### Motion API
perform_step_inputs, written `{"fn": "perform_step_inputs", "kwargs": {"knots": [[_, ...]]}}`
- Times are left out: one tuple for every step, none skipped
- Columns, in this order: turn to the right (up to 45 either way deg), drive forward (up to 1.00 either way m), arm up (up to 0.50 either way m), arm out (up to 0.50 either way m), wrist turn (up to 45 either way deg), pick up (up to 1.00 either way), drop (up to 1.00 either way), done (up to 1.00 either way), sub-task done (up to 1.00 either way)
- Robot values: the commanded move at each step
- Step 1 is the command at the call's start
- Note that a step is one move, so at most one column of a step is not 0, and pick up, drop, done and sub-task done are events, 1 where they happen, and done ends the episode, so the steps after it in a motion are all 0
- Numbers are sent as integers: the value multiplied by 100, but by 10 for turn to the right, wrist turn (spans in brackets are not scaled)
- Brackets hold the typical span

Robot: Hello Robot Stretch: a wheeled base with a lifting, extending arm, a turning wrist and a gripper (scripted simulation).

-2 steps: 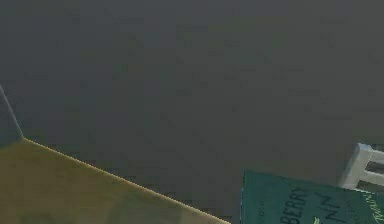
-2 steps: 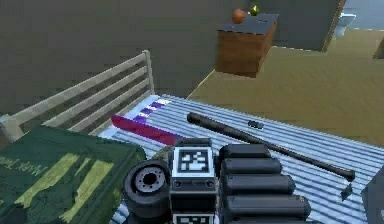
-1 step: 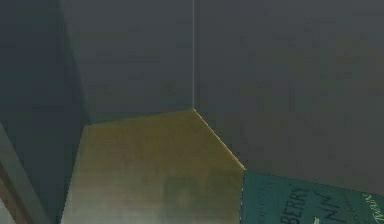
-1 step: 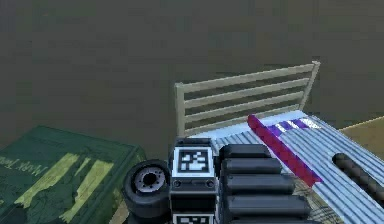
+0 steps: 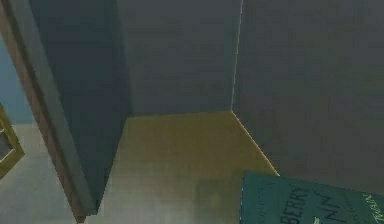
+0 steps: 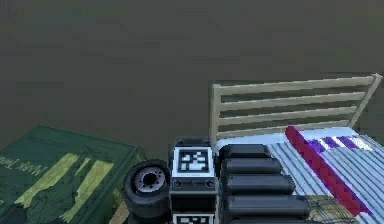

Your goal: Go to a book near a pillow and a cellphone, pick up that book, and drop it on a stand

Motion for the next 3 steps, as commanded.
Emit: {"fn": "perform_step_inputs", "kwargs": {"knots": [[0, 20, 0, 0, 0, 0, 0, 0, 0], [-450, 0, 0, 0, 0, 0, 0, 0, 0], [-450, 0, 0, 0, 0, 0, 0, 0, 0]]}}
